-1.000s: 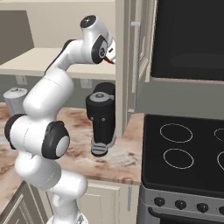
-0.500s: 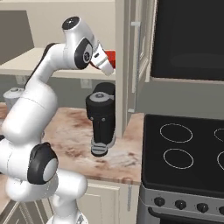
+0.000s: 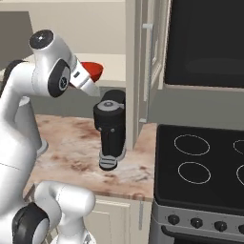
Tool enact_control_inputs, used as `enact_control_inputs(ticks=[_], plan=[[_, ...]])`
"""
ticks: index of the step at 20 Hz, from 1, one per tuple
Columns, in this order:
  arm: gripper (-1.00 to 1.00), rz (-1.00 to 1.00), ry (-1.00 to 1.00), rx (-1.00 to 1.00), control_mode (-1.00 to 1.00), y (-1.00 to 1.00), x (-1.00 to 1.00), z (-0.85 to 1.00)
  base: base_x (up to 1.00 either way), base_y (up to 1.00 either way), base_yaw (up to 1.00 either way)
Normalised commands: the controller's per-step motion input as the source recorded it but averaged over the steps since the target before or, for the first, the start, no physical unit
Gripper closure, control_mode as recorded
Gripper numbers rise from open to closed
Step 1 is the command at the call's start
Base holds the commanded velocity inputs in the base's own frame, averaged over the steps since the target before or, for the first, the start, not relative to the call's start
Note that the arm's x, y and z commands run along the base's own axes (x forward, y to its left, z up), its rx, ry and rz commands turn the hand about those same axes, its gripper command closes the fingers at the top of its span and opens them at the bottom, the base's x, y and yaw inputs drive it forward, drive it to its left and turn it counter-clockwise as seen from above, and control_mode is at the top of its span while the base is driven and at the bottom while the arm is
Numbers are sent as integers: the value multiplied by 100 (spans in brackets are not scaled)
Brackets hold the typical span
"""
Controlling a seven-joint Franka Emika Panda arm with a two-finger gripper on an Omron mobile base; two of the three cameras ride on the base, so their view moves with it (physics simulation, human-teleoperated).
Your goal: Take the smaller bowl and place it next to the appetizer plate on the dining counter , and place the larger bowl next to the plate with cooked food.
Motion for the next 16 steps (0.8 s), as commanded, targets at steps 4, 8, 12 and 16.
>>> enact_control_inputs(ticks=[4,8,12,16], plan=[[100,41,3,-3,-100,68,-100,0,0,0,0],[100,27,6,-11,-100,45,-98,3,0,0,0],[100,9,10,-15,-100,25,-79,16,0,0,0],[100,8,16,-12,-100,6,-80,18,0,0,0]])
